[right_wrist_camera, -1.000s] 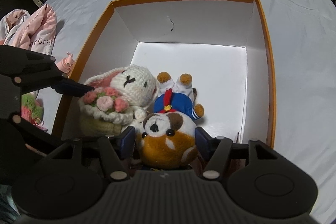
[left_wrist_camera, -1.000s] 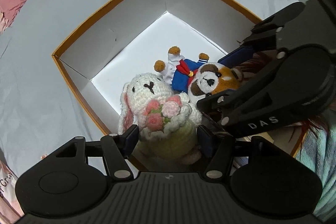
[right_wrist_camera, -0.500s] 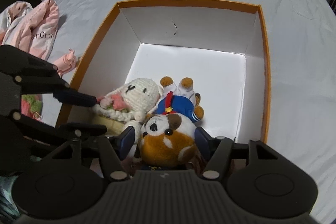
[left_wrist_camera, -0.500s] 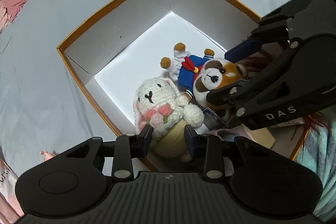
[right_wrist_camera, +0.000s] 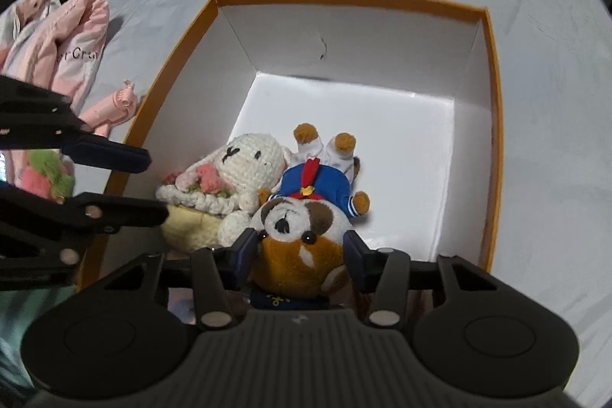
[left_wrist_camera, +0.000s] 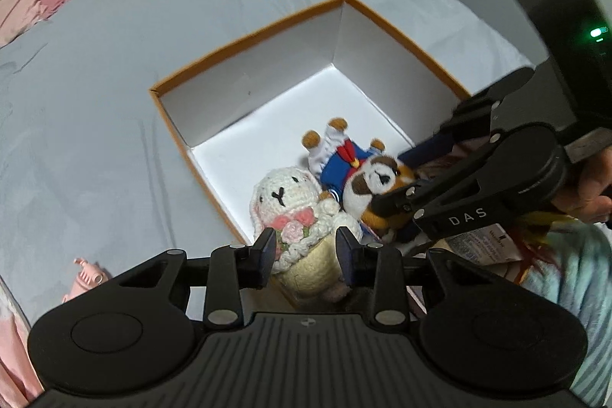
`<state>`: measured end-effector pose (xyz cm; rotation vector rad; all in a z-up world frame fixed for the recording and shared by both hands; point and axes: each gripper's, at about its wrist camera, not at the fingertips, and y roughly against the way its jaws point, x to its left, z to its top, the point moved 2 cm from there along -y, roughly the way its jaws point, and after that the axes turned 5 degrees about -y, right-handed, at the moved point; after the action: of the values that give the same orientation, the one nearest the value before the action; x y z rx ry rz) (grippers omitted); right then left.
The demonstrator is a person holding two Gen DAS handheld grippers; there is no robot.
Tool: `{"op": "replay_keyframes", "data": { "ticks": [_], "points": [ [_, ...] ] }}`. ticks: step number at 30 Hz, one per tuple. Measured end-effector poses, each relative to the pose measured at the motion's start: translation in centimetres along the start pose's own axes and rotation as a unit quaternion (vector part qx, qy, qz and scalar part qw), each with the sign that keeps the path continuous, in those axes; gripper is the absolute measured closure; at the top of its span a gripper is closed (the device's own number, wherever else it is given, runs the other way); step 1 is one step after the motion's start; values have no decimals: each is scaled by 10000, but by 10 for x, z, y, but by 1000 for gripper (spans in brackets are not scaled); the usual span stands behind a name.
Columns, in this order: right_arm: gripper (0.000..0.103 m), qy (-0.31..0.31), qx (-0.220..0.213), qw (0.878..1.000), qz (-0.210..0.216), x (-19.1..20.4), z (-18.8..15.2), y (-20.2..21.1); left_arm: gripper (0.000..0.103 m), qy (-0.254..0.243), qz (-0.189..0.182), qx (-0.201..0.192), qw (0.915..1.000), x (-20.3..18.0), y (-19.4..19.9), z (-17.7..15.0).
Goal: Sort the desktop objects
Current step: 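Lower both plush toys into the box and open both grippers, then move the left gripper to the pink-green pompom and close on it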
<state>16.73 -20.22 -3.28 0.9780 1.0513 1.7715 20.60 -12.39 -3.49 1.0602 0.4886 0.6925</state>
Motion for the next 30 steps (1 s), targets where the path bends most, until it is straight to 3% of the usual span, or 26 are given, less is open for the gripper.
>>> {"op": "replay_keyframes", "data": {
  "ticks": [4, 13, 18, 22, 25, 30],
  "points": [
    [53, -319, 220, 9988, 283, -11, -7, -1, 63, 161, -93, -132, 9997, 5, 10, -4],
    [50, 109, 98, 9999, -64, 2, -11, 0, 63, 523, -135, -259, 9982, 19, 18, -16],
    [45, 753, -291, 9942, -716, 23, -18, 13, 63, 738, -93, -525, 9958, 30, 43, -37],
    [44, 1359, -917, 9788, -1224, 51, -25, 29, 63, 868, -63, -636, 9942, 34, 56, -58],
    [44, 1749, -1541, 9654, -1169, 74, -33, 47, 63, 959, 5, -589, 9937, 43, 59, -74],
    [44, 1899, -1832, 9618, -732, 116, -38, 58, 63, 1549, 348, -554, 9858, 89, 73, -102]
  ]
}}
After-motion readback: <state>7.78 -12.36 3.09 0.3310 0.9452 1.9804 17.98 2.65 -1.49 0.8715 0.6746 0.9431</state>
